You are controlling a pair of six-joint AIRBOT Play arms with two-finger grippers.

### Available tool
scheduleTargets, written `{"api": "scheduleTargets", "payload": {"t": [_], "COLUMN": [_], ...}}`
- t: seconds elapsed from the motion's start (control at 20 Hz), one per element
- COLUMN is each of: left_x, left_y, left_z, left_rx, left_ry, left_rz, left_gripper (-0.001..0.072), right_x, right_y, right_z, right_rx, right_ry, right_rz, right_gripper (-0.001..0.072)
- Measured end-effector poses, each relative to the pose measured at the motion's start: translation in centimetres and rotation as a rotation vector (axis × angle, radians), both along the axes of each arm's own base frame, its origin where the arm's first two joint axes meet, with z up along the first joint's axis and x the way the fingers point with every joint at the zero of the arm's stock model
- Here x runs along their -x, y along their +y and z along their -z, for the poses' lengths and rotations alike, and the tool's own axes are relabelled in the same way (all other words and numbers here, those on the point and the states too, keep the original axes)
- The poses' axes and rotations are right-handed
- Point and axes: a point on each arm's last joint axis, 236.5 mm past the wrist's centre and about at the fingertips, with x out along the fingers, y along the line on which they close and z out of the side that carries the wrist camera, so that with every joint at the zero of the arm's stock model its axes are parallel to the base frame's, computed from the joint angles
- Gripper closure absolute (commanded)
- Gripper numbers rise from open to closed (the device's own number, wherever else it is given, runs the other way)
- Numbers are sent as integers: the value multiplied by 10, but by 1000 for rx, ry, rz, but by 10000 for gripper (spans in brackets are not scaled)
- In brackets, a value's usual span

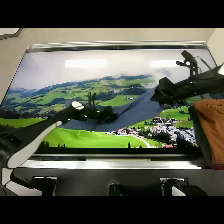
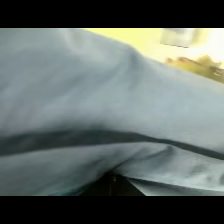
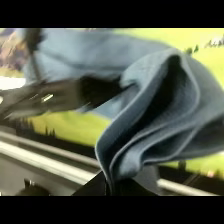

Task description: Fold the shirts.

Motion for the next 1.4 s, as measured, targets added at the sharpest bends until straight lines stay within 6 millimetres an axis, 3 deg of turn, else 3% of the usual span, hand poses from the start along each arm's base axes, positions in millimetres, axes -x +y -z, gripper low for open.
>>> {"api": "scheduleTargets", "payload": {"t": [0.1, 0.2, 0.3, 0.35, 0.5, 0.65, 0.75, 0.8, 0.9, 1.0, 1.05, 1.15, 1.25, 1.4], "left_x": [11, 10, -10, -24, -75, -106, -102, -94, -73, -50, -41, -26, -18, -12], "left_y": [-27, -36, -21, -5, 83, 203, 282, 311, 361, 390, 400, 407, 410, 410], "left_z": [-1, -7, -29, -43, -104, -176, -223, -242, -276, -300, -310, -321, -326, -324], "left_rx": [65, 104, 119, 112, 44, -68, -147, -178, -243, -302, -326, -359, -379, -392], "left_ry": [24, 5, -68, -114, -304, -495, -600, -635, -703, -753, -774, -799, -810, -805], "left_rz": [-3, -11, -40, -58, -160, -321, -436, -477, -557, -607, -628, -639, -640, -634], "left_gripper": [683, 684, 684, 684, 683, 683, 682, 682, 682, 682, 682, 681, 681, 681], "right_x": [10, 5, -5, -12, -31, -49, -58, -62, -65, -67, -69, -75, -82, -97], "right_y": [0, -1, 7, 17, 72, 147, 198, 222, 259, 288, 297, 311, 318, 303], "right_z": [-12, -17, -21, -21, -17, 0, 21, 34, 67, 100, 116, 141, 152, 139], "right_rx": [2, -3, -42, -68, -178, -309, -396, -436, -484, -513, -514, -516, -521, -519], "right_ry": [-17, -45, -64, -71, -86, -72, -35, -8, 57, 115, 133, 151, 144, 86], "right_rz": [14, 42, 57, 50, -16, -76, -94, -94, -86, -61, -43, 3, 44, 57], "right_gripper": [668, 668, 669, 669, 669, 668, 668, 668, 668, 663, 579, 18, 19, 38]}}
